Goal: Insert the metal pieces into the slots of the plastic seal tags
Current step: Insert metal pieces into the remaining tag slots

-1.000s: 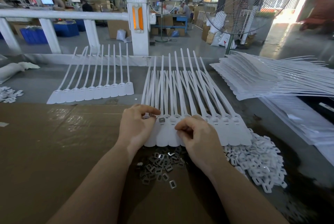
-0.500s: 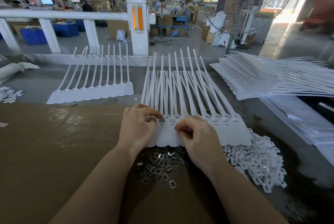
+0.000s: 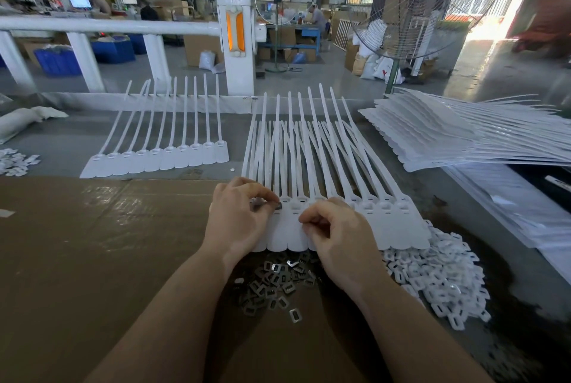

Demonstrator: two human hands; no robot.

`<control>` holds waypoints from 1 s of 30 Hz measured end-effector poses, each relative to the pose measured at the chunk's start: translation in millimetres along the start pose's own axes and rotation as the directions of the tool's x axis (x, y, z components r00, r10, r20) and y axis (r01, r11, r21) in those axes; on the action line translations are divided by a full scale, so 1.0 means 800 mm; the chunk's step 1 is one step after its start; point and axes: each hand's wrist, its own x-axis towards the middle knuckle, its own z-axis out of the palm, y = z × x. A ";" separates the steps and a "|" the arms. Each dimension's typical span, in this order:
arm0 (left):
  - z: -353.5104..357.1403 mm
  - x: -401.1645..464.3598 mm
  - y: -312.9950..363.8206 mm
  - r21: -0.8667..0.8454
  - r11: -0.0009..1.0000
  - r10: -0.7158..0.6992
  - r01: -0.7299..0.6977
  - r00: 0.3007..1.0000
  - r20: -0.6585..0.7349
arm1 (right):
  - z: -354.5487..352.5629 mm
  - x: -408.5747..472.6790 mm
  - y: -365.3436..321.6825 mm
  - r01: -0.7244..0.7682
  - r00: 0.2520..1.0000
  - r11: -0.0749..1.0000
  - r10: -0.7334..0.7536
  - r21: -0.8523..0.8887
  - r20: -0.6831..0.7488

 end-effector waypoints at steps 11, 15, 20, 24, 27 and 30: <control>0.011 0.005 -0.005 0.064 0.998 -0.008 0.010 1.000 -0.028 | 0.001 0.001 0.000 -0.005 1.000 1.000 0.005 -0.002 0.007; 0.007 0.005 -0.005 -0.013 0.999 -0.031 0.030 0.999 -0.045 | 0.000 0.001 -0.001 -0.004 1.000 1.000 0.004 -0.003 0.004; -0.001 0.004 -0.006 -0.183 0.978 -0.124 0.101 0.985 -0.120 | -0.001 0.000 -0.002 0.001 1.000 1.000 -0.001 -0.007 0.007; -0.001 0.005 -0.014 -0.210 0.955 -0.239 0.210 0.963 -0.123 | -0.002 -0.001 -0.003 0.005 1.000 1.000 -0.005 -0.003 0.008; 0.003 0.006 -0.017 -0.232 0.939 -0.271 0.255 0.962 -0.041 | -0.002 -0.001 -0.003 0.007 1.000 1.000 -0.007 -0.003 0.007; 0.006 0.007 -0.019 -0.239 0.944 -0.244 0.227 0.969 -0.045 | -0.002 -0.002 -0.002 0.008 1.000 1.000 -0.008 0.000 0.008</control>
